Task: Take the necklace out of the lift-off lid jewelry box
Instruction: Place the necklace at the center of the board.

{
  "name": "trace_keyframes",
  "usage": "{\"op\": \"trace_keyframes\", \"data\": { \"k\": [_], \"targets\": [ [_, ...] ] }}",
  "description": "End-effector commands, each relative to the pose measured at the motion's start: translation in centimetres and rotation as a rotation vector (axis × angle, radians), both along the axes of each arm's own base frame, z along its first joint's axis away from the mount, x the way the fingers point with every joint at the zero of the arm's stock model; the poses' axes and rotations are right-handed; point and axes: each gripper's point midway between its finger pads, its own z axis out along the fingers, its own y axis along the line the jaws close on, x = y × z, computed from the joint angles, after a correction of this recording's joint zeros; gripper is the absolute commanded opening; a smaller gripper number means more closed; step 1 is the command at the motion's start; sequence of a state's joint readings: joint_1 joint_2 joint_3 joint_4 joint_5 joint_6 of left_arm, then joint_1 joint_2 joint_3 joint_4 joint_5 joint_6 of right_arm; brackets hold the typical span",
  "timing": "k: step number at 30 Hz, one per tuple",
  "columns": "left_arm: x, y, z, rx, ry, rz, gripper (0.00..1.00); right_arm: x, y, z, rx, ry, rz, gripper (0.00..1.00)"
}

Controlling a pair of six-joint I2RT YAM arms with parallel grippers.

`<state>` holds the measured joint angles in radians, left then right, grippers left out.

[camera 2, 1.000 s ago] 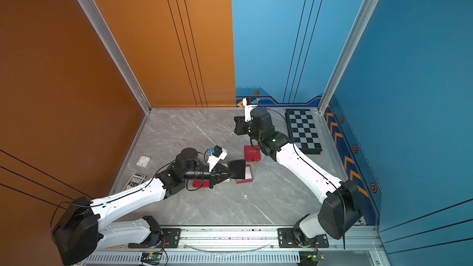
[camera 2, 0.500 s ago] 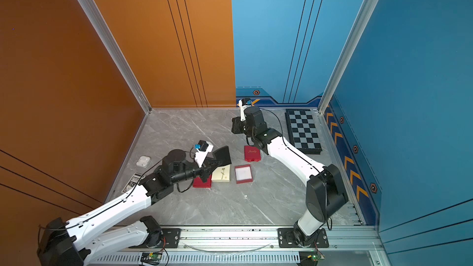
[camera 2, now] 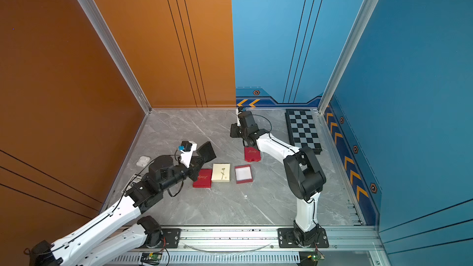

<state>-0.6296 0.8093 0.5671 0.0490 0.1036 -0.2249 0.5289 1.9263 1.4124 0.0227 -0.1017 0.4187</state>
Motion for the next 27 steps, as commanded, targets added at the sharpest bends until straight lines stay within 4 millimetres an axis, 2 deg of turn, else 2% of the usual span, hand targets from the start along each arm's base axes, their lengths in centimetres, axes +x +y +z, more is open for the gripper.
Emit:
{"op": "trace_keyframes", "data": {
  "k": [1,5,6,8,17,22,27],
  "targets": [
    [0.1,0.9,-0.5,0.003,0.014,0.038,0.0,2.3,-0.2,0.0,0.021,-0.019,-0.026,0.0],
    [0.1,1.1,-0.4,0.005,0.015,0.041,0.0,4.6,-0.9,-1.2,0.017,-0.006,-0.059,0.0],
    [0.1,1.1,-0.4,0.006,0.016,0.041,0.0,5.1,-1.0,-2.4,0.006,0.011,-0.066,0.0],
    [0.1,1.2,-0.4,0.005,0.015,0.042,0.0,6.4,-1.6,-3.1,-0.005,0.022,-0.091,0.0],
    [0.1,1.0,-0.3,-0.006,0.017,0.027,0.0,11.8,-5.2,-4.5,-0.022,0.03,-0.227,0.0],
    [0.0,0.9,-0.4,-0.007,0.022,0.017,0.0,13.7,-7.2,-5.5,-0.032,0.047,-0.293,0.0],
    [0.1,0.8,-0.4,-0.01,0.024,0.014,0.0,14.7,-9.2,-6.4,-0.042,0.065,-0.342,0.0]
  ]
}}
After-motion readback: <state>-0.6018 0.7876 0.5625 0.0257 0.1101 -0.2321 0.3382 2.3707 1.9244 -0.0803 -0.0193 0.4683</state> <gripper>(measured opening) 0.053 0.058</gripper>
